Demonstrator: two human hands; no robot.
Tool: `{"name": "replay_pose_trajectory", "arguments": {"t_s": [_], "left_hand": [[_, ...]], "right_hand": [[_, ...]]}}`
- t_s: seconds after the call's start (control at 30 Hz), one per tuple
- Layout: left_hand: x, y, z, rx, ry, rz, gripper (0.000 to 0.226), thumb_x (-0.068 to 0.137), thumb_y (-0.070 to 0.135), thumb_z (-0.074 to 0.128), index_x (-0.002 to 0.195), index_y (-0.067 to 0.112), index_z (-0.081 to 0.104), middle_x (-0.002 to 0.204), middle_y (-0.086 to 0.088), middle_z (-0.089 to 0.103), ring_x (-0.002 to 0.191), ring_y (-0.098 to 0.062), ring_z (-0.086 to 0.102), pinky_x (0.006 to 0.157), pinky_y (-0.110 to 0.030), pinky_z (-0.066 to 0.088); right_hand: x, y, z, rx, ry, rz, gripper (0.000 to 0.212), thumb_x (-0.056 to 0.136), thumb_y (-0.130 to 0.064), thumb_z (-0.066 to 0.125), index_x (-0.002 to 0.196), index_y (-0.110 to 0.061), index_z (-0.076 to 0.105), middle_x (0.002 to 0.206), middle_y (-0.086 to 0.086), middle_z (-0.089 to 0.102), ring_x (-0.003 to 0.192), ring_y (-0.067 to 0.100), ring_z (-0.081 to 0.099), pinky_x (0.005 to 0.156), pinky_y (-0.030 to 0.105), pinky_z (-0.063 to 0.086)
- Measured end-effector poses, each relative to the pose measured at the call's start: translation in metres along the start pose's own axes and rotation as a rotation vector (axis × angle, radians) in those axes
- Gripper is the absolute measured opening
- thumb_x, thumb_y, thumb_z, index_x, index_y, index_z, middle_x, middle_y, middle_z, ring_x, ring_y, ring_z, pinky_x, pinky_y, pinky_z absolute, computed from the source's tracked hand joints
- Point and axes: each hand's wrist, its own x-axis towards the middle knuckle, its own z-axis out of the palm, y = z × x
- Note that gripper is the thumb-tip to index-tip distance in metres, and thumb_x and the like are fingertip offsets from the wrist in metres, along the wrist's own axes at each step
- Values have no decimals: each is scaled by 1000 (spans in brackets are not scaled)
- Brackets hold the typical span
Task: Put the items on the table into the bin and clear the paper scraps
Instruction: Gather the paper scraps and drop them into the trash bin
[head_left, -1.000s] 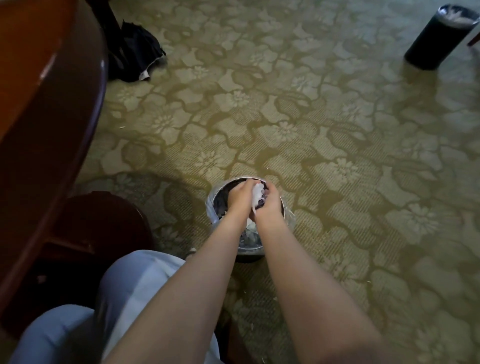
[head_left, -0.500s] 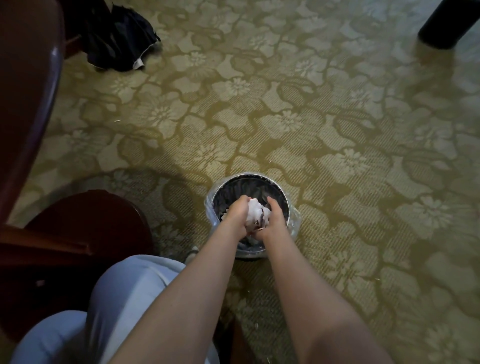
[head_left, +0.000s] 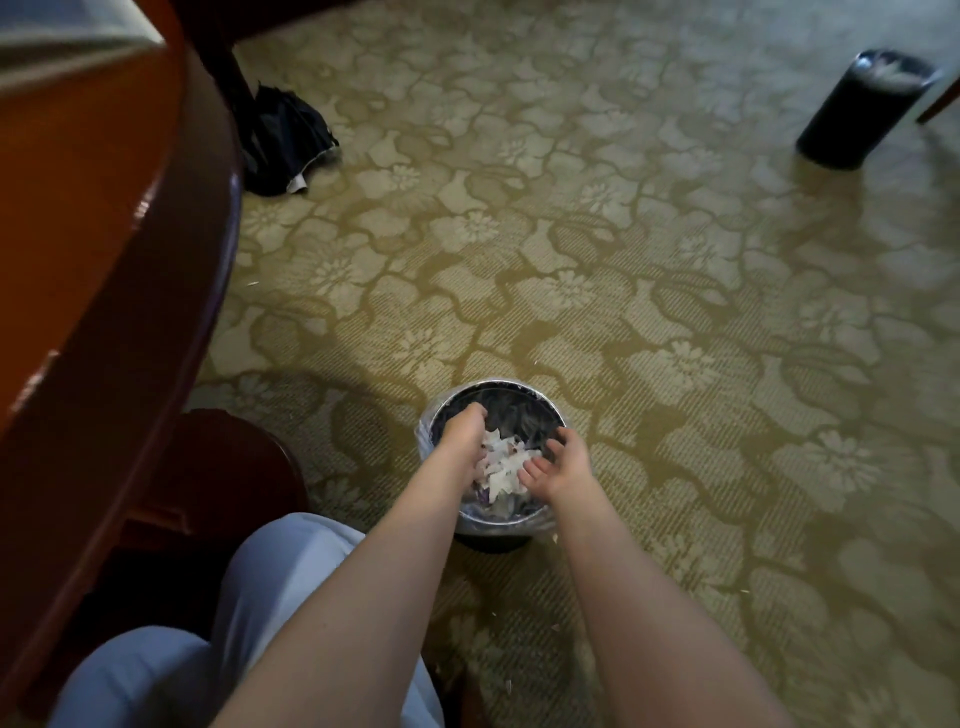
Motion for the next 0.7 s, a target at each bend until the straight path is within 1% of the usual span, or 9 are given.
{"name": "replay_pose_trajectory", "arguments": {"t_s": [0.07,0.2,0.33,0.37,0.43,0.5,0.6,0.63,0.7], "left_hand": [[-13,7,-3,15,4,58,34,99,25,33,127,16,49,115,-8,53,104,-25,54,85,-36,43],[-45,23,-6,37,-34,197,38,100,22,29,131,13,50,124,-10,52,110,-24,48,89,-35,36],[-88,40,-8,54,-29,362,36,99,18,32,125,13,56,121,-8,59,82,-17,49,78,-29,36],[-99,45,-9,47,-35,394,35,98,18,33,123,12,57,123,-8,60,72,-14,47,72,-27,36],[-124,54,-12,53,-41,476,34,97,17,36,122,10,59,111,-8,63,61,-10,42,58,-25,33],[-151,65,-16,85,-36,574,33,96,20,41,120,9,60,97,-4,60,60,-9,43,55,-24,31],[-190,81,-28,94,-45,721,32,96,20,43,119,9,61,105,-7,62,62,-7,45,55,-20,33],[-203,87,-33,98,-41,766,32,96,19,42,119,9,62,105,-6,62,63,-6,46,55,-19,34],[-228,99,-47,108,-23,862,33,97,16,38,119,7,61,101,-2,58,67,-6,48,55,-14,37]], "right_hand": [[-12,-5,0,-5,-21,-55,48,99,-29,37,143,-11,34,149,18,30,137,30,33,110,39,29],[-41,-13,3,-42,-66,-133,42,99,-25,34,137,-9,43,144,17,39,134,31,37,108,39,31],[-82,-24,15,-106,-135,-236,33,97,-19,36,126,-14,50,140,12,47,130,27,43,102,35,36],[-92,-27,17,-113,-159,-263,30,97,-19,36,121,-14,53,139,12,48,129,27,44,102,35,36],[-114,-33,23,-126,-219,-318,23,97,-19,36,108,-15,56,139,10,49,129,26,45,103,34,36],[-135,-37,31,-127,-268,-368,21,98,-20,33,103,-17,54,141,9,47,130,25,44,103,33,35],[-170,-40,49,-124,-347,-435,30,99,-20,31,117,-17,55,142,7,46,132,23,42,104,31,34],[-181,-41,56,-119,-374,-450,29,99,-20,31,113,-16,57,142,7,46,131,23,43,104,30,34],[-206,-38,72,-114,-435,-469,25,99,-19,32,90,-18,56,140,7,48,130,23,44,102,30,36]]}}
